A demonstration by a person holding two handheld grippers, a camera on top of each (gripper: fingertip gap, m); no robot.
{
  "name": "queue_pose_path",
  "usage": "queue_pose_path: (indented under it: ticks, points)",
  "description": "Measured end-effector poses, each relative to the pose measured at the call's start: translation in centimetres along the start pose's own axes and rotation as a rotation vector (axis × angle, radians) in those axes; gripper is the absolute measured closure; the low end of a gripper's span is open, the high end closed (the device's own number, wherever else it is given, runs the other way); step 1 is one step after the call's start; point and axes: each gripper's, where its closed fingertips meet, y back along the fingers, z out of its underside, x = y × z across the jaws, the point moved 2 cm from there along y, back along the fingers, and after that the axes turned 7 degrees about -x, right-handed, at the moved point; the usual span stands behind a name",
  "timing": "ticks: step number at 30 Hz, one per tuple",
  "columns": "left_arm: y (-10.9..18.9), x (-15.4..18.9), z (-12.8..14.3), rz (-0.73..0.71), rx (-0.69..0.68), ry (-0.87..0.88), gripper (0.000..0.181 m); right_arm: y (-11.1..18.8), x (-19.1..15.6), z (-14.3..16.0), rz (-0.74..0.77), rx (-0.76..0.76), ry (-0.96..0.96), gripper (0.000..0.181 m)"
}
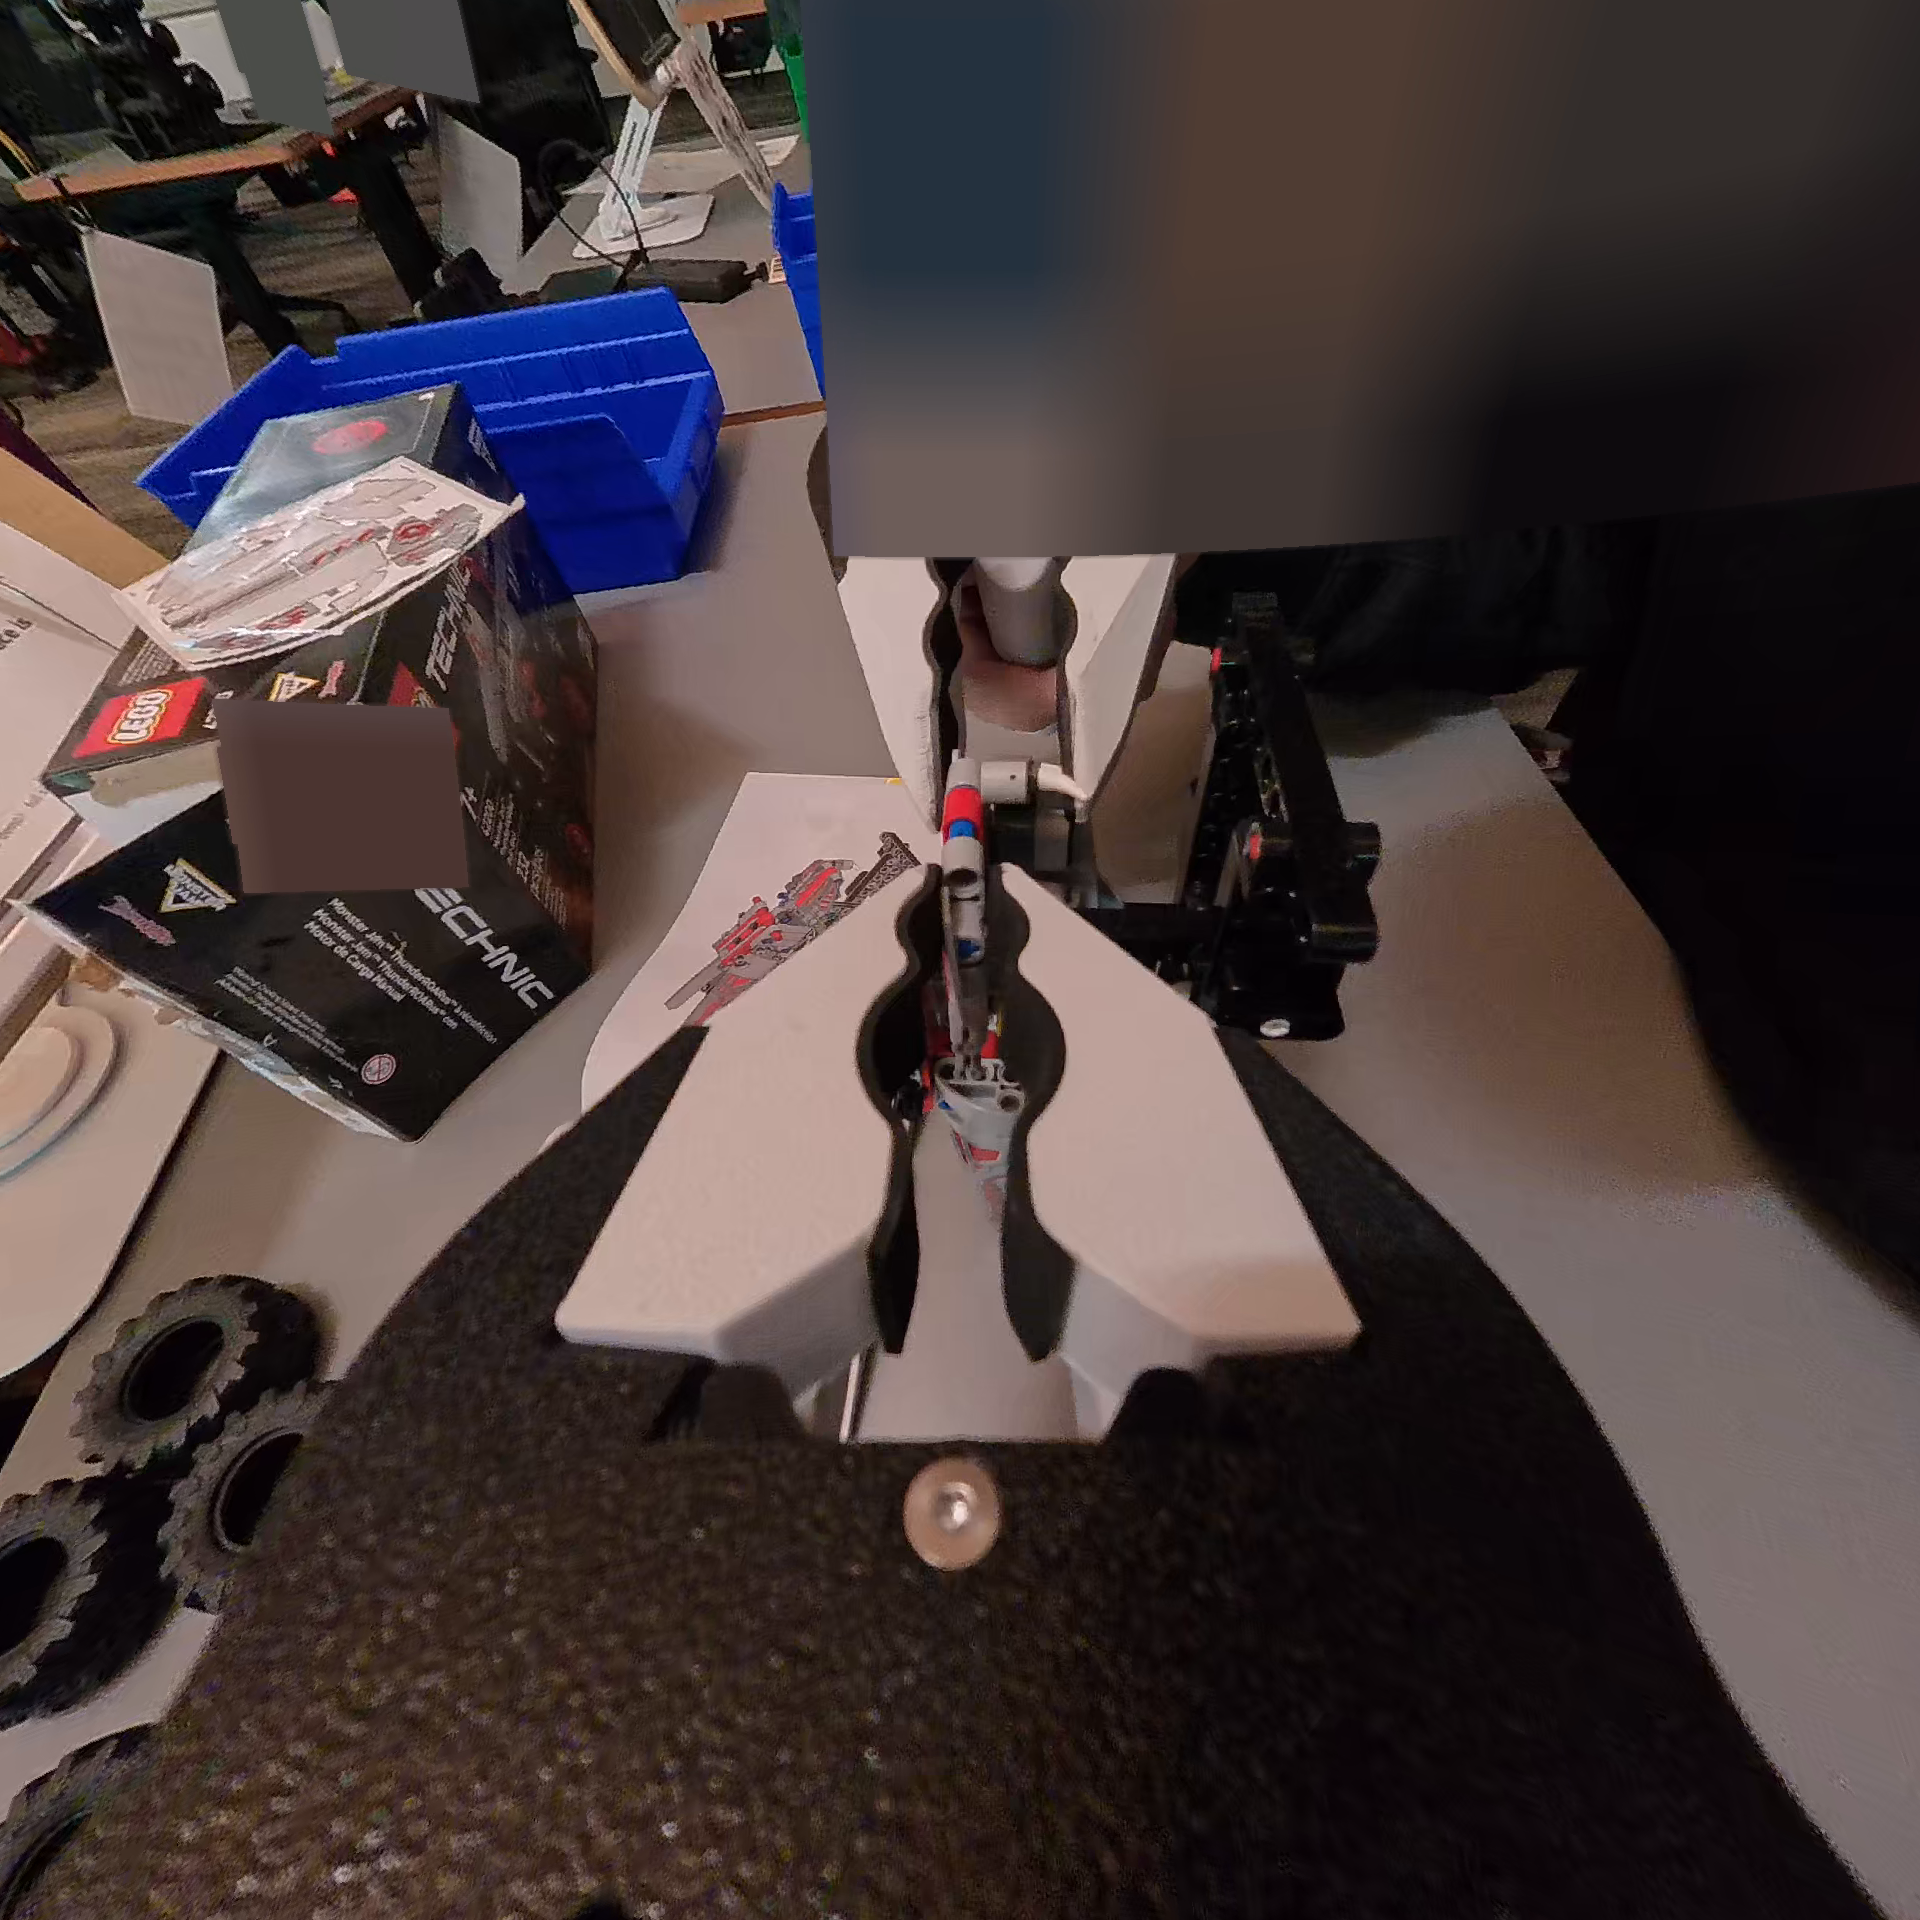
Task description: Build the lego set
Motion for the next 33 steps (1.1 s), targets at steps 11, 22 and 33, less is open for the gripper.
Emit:
queue_pose_path:
  ticks: [11, 22, 33]
  points:
    - [-0.4, 0.3, -0.4, 0.002, 0.007, -0.01, 0.177, 3.0, -0.7, -1.6, 0.031, 0.079, 0.044, 0.165]
    - [-0.9, 0.2, -0.7, 0.01, 0.03, -0.015, 0.177, 2.5, 0.6, -0.4, 0.023, -0.053, 0.093, 0.181]
    - [-1.0, 0.1, -0.7, 0.04, 0.064, 0.009, 0.177, 2.9, 0.6, 0.0, 0.087, -0.096, 0.141, 0.181]
